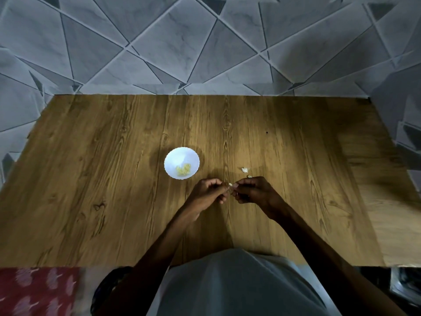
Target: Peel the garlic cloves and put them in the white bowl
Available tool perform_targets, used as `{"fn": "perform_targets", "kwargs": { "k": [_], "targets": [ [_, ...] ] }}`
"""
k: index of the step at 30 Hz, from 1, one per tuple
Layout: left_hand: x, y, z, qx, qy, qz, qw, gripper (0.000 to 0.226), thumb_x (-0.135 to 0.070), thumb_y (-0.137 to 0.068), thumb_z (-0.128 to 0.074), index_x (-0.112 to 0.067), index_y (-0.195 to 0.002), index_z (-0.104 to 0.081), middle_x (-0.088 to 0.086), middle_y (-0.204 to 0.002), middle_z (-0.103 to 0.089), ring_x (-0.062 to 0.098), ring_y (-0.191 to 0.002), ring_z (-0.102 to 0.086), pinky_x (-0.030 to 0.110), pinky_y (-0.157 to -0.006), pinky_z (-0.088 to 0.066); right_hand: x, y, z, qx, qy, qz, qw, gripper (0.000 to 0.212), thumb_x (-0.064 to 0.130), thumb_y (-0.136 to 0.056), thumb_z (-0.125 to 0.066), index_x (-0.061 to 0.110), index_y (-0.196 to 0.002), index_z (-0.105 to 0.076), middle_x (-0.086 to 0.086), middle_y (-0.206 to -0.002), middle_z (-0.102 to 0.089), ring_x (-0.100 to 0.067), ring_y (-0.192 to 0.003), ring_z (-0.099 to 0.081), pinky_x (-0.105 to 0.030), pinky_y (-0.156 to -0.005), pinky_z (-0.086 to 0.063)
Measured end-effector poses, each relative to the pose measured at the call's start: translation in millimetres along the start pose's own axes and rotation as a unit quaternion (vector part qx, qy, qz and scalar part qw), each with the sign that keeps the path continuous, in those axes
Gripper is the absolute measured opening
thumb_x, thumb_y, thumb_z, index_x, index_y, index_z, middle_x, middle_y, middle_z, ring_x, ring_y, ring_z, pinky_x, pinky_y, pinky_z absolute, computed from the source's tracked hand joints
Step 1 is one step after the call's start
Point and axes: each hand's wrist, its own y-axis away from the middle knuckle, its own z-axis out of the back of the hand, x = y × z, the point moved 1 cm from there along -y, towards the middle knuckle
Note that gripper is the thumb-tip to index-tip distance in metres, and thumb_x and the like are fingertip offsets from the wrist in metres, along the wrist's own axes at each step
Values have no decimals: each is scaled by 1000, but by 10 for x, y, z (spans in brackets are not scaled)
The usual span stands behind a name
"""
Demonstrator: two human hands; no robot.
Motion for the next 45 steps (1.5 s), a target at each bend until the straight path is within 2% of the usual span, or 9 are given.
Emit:
{"fn": "perform_targets", "kwargs": {
  "k": [11, 16, 20, 23, 27, 30, 33, 37, 45],
  "targets": [
    [220, -202, 38, -13, -268, -12, 963, 11, -18, -89, -65, -12, -96, -70, -4, -73, -69, 5, -64, -66, 19, -66, -51, -97, -21, 56, -1, 34, -12, 999, 21, 21, -97, -60, 3, -98, -71, -9, -84, -70, -18, -76, -65, -30, -72, -53],
    [319, -311, 37, -26, -275, -4, 961, 15, -6, -83, -64, -14, -94, -71, -3, -73, -71, 0, -58, -65, 11, -58, -48, -219, -36, 99, -30, 57, -27, 998, 21, 21, -96, -62, 3, -97, -73, -19, -88, -71, -23, -78, -67, -32, -73, -56],
    [290, -374, -4, -37, -274, -24, 961, 10, -11, -87, -62, -17, -88, -70, -2, -72, -70, -1, -54, -62, 8, -56, -44, -303, -34, 122, -57, 55, -45, 996, 19, 17, -97, -60, 3, -97, -73, -22, -91, -71, -24, -80, -68, -32, -73, -55],
    [277, -395, -57, -25, -294, -38, 955, 13, -12, -92, -59, -12, -94, -72, 3, -82, -73, 4, -63, -62, 8, -58, -45, -344, -42, 134, -78, 67, -56, 993, 18, 16, -97, -59, 5, -96, -73, -18, -90, -72, -23, -80, -69, -32, -73, -57],
    [300, -414, -106, -23, -316, -47, 947, 20, -9, -95, -55, -12, -104, -72, 3, -101, -72, 9, -84, -64, 20, -76, -48, -369, -55, 145, -91, 79, -65, 991, 16, 11, -98, -56, 7, -94, -72, -12, -87, -71, -15, -75, -69, -28, -71, -59],
    [300, -402, -136, -25, -319, -55, 946, 26, -1, -90, -59, -14, -108, -72, -2, -107, -71, 5, -96, -61, 11, -79, -42, -380, -68, 169, -91, 84, -64, 990, 16, 9, -98, -56, 8, -95, -72, -10, -88, -71, -14, -76, -70, -25, -69, -58],
    [265, -364, -140, -35, -292, -78, 953, 26, 0, -86, -63, -15, -104, -73, -3, -103, -72, 3, -92, -63, 3, -74, -41, -381, -79, 183, -87, 79, -57, 991, 16, 9, -97, -57, 9, -96, -73, -10, -89, -72, -15, -77, -71, -26, -70, -59],
    [224, -299, -134, -11, -201, -109, 974, 15, -10, -88, -68, -17, -101, -73, -5, -93, -74, 5, -82, -69, 21, -76, -55, -354, -88, 185, -79, 82, -51, 992, 14, 10, -96, -59, 9, -95, -73, -11, -90, -73, -18, -80, -71, -28, -72, -60],
    [210, -268, -137, -9, -225, -121, 967, 11, -13, -87, -70, -19, -95, -73, -8, -87, -72, 4, -80, -67, 26, -74, -57, -284, -125, 201, -43, 153, -3, 987, 13, 7, -94, -61, 1, -95, -72, -17, -87, -72, -21, -77, -71, -29, -69, -60]
  ]
}}
